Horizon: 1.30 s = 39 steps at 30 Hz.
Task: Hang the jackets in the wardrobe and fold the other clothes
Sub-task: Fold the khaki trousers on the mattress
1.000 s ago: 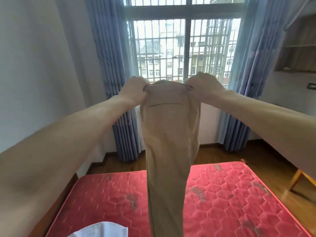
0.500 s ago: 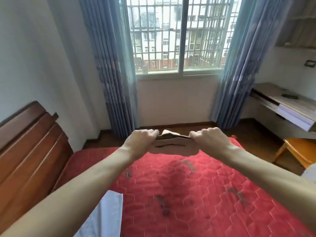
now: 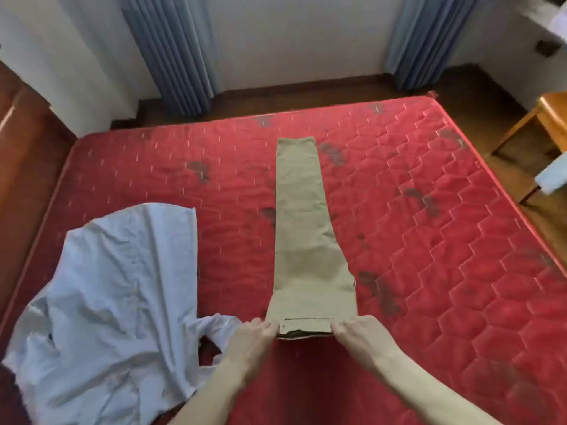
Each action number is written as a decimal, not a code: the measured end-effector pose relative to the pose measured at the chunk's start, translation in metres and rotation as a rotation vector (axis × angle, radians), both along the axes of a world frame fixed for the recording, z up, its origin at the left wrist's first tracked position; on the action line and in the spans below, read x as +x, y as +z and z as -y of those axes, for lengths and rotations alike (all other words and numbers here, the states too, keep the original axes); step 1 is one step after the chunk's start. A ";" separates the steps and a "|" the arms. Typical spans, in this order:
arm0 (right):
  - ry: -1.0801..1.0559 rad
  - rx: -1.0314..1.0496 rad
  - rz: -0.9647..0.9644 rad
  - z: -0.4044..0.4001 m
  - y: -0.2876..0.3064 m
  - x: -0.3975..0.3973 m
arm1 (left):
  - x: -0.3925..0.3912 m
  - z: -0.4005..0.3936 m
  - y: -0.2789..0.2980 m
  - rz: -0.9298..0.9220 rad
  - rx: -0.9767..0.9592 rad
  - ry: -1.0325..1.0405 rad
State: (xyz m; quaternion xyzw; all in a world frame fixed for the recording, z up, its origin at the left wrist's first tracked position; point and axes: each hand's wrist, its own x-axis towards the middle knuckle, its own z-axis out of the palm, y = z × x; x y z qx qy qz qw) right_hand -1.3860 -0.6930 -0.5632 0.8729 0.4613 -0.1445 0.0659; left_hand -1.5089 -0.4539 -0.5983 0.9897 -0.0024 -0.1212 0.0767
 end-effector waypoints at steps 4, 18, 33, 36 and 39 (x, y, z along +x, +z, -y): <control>0.059 -0.046 -0.067 0.041 -0.066 -0.060 | -0.050 0.039 -0.069 -0.109 -0.065 -0.092; -0.185 0.285 0.035 0.060 -0.211 -0.095 | -0.074 0.081 -0.189 0.096 -0.175 0.102; -0.403 0.464 -0.041 0.039 -0.313 -0.042 | -0.033 0.068 -0.275 0.155 -0.164 -0.014; -0.337 0.448 -0.066 0.052 -0.311 -0.047 | -0.050 0.053 -0.272 0.140 -0.152 -0.135; -0.181 0.320 -0.086 0.076 -0.304 -0.047 | -0.061 0.031 -0.267 0.116 -0.128 -0.300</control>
